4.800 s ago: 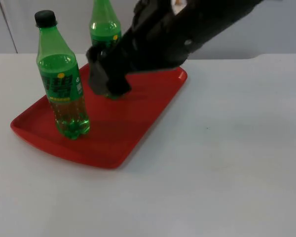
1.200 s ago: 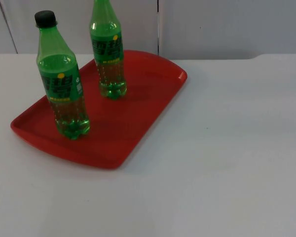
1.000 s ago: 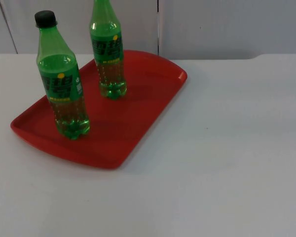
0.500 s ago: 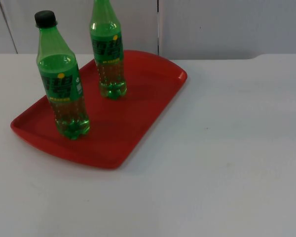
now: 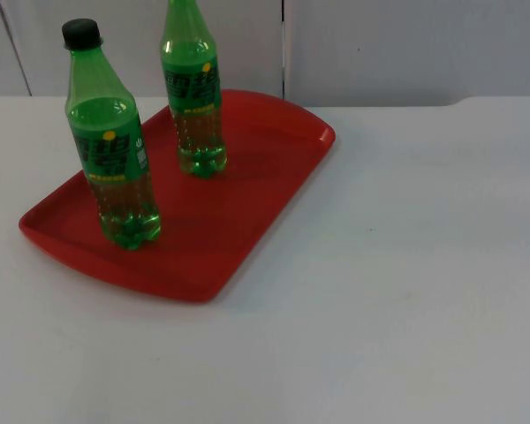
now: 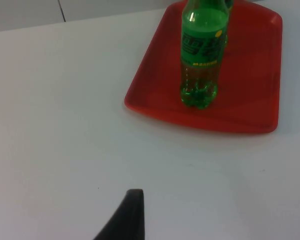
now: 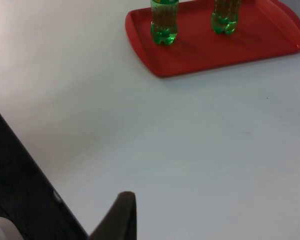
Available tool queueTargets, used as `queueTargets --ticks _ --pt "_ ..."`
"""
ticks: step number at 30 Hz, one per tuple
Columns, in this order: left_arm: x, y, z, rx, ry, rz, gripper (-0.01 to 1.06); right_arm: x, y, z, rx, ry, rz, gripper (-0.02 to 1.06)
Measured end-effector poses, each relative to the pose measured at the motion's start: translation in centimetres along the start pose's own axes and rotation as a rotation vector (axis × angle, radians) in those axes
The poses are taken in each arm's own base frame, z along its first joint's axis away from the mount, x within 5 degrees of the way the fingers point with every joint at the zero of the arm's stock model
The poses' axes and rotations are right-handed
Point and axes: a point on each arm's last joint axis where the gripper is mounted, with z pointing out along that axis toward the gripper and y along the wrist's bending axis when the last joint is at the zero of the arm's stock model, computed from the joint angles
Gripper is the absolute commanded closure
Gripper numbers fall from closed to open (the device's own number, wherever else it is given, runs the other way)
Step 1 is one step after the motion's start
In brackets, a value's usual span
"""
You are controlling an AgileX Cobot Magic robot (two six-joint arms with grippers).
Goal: Place the bottle upright on the tray.
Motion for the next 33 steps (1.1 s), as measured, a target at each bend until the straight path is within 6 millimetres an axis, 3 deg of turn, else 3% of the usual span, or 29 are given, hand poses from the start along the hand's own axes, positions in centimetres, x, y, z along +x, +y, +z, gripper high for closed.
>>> queueTargets --ticks 33 --pt "-0.02 -0.06 0.04 -0.117 0.002 -0.063 0.04 0.00 0.00 0.00 0.000 0.000 -0.005 -0.01"
